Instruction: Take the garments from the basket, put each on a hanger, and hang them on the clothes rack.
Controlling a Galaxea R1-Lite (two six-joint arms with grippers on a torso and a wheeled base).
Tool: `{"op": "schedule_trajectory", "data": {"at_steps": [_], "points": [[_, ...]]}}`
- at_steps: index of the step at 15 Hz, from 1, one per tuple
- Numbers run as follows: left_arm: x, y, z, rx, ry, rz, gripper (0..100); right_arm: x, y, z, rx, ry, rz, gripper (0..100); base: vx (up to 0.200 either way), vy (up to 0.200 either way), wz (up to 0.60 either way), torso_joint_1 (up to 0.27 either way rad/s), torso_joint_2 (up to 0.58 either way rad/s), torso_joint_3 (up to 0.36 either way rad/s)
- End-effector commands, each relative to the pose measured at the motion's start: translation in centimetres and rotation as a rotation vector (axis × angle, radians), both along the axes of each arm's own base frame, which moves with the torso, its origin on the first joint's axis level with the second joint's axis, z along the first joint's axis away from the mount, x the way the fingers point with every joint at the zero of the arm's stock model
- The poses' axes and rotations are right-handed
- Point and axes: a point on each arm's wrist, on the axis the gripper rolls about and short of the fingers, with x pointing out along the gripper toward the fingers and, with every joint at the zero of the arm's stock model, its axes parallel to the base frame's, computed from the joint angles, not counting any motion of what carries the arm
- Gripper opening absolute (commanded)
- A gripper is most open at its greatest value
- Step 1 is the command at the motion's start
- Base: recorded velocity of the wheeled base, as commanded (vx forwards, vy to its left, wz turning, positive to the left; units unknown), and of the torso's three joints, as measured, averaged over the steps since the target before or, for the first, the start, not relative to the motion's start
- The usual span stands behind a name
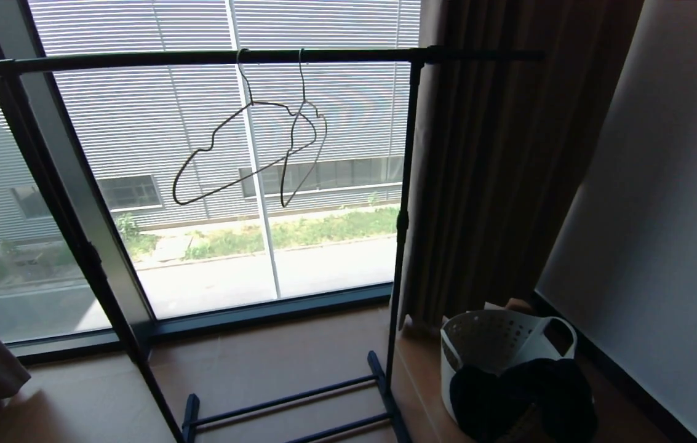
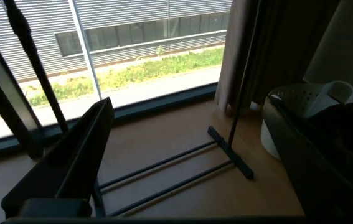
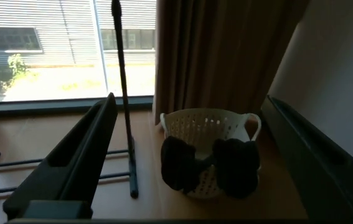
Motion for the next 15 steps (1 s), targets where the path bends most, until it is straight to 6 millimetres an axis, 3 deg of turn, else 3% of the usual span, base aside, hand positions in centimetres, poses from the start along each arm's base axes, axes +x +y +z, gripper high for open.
{"op": "schedule_trajectory", "data": {"at_steps": [1,3,15], "points": [[0.0,0.0,-0.02,0.0,0.0,0.0,100,0.01,0.0,-0.02,0.0,0.002,0.001,100,0.0,0.0,-0.6,-0.002,0.0,-0.002],[0.0,0.0,-0.02,0.0,0.0,0.0,100,0.01,0.0,-0.02,0.0,0.002,0.001,100,0.0,0.0,-0.6,0.002,0.0,0.0],[0.0,0.0,-0.02,0.0,0.0,0.0,100,0.01,0.0,-0.02,0.0,0.002,0.001,100,0.0,0.0,0.0,0.0,0.0,0.0]]}}
